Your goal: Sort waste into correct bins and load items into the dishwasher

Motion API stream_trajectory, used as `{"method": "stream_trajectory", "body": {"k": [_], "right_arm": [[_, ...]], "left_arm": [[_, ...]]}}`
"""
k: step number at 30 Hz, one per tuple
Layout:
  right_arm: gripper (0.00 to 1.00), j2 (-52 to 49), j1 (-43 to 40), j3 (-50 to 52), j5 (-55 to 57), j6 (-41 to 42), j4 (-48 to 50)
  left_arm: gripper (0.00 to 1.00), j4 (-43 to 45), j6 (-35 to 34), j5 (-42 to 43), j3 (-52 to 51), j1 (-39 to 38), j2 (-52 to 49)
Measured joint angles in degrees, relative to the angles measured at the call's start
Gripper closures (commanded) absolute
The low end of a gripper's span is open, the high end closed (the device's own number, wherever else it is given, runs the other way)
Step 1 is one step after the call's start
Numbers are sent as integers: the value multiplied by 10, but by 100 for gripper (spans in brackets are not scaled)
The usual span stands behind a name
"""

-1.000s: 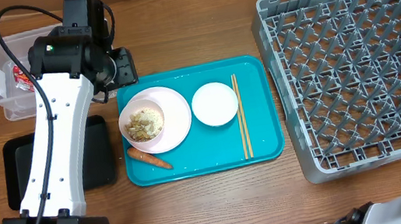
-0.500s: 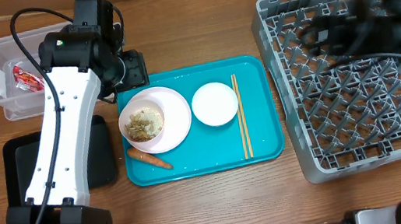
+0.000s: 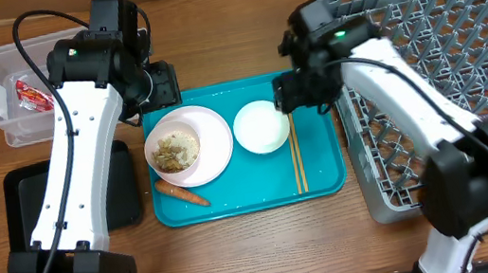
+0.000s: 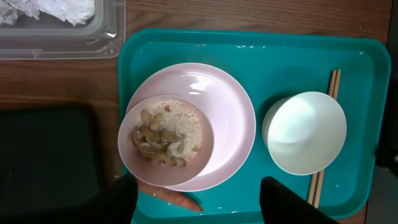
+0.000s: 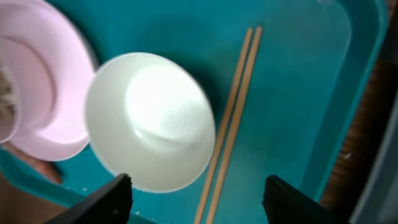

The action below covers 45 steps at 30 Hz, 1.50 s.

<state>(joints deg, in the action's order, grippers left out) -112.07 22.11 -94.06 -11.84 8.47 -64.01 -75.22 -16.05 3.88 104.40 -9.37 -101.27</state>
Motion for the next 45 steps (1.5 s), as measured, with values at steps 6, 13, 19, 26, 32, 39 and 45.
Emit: {"method": "stream_trajectory", "body": {"k": [6,13,19,26,32,39,45], "right_arm": [[44,-59,12,0,14,24,0],[69,-91,21,1,19,34,4],[83,-91,21,1,20,36,3],[96,-91,21,1,20,36,1],[96,-91,21,1,20,37,0],[96,-75,7,-33,46,37,-24],[96,43,-42,-123,183,30,10]], "left_arm": [[35,0,0,0,0,0,0],[34,0,0,0,0,0,0],[35,0,0,0,0,0,0],[35,0,0,0,0,0,0],[34,0,0,0,0,0,0],[34,1,0,-7,0,0,0],[34,2,0,-11,0,0,0]]}}
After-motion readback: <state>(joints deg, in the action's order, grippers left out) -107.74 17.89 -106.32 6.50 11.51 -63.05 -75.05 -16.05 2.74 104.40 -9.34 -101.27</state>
